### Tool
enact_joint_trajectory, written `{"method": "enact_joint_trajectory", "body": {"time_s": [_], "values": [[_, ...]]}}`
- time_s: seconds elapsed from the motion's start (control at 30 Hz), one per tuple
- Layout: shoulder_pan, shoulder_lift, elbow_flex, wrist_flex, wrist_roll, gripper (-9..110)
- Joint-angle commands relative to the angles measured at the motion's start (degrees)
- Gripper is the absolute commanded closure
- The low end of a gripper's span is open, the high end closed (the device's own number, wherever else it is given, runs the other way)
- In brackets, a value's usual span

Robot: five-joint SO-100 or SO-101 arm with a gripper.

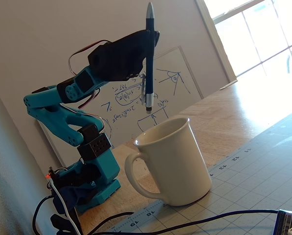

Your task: Grasp a pen and put it in a mug.

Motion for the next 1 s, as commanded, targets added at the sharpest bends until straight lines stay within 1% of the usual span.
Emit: {"method": "enact_joint_trajectory", "body": {"time_s": [0.0, 0.13, 0.6, 0.97], "values": [[-0.4, -2.5, -0.7, -7.8, -0.7, 100], [-0.4, -4.8, 1.8, -10.3, -0.8, 100], [-0.4, -5.1, 11.3, -10.4, -0.9, 100], [0.3, -5.0, 11.2, -10.7, -1.1, 100]]}}
